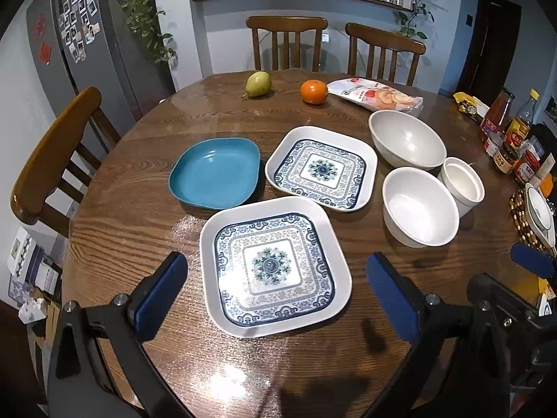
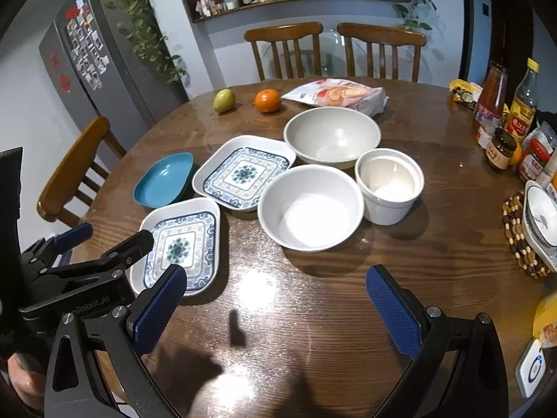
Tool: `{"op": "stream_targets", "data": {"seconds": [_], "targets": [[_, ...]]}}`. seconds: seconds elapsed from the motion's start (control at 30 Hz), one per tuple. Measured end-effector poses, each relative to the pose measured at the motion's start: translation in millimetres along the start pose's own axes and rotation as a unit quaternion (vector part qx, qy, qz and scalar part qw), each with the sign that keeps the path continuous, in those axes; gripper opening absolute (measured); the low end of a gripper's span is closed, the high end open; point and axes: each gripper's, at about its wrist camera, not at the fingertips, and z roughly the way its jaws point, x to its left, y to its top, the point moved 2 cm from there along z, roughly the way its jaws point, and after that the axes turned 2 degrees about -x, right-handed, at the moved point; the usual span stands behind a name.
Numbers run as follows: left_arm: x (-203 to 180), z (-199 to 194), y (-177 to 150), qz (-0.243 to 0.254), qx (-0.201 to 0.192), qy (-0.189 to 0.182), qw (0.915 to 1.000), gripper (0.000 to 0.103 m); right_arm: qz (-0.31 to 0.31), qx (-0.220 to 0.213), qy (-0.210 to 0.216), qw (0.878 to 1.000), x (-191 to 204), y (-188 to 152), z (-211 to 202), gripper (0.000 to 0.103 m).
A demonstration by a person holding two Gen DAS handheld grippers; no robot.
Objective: Organize plates and bowls
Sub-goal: 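Grasp the rim of the large blue-patterned square plate with the left tool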
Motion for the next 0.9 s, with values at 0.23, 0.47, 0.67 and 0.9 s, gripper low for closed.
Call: {"op": "stream_targets", "data": {"seconds": [0.23,0.47,0.67,0.9], "targets": [[14,8,-4,-0.017,0.016,0.003,0.9997,0.102,-0.013,0.013,0.013,1.000,15,0,11,0.103],[40,25,-13,-0.051,0.042,-0.002,0.9978,0.100,-0.023,0.034,0.040,0.998,31,-4,31,0.101],[69,51,-28,-0.100,0.084,-0.032,0.9910,0.079,-0.021,0.074,0.077,0.994,44,-11,63,0.083],[79,80,-38,-0.100,0.121,-0.042,0.9867,0.068,-0.025,0.110,0.088,0.990,55,-13,102,0.055]]}}
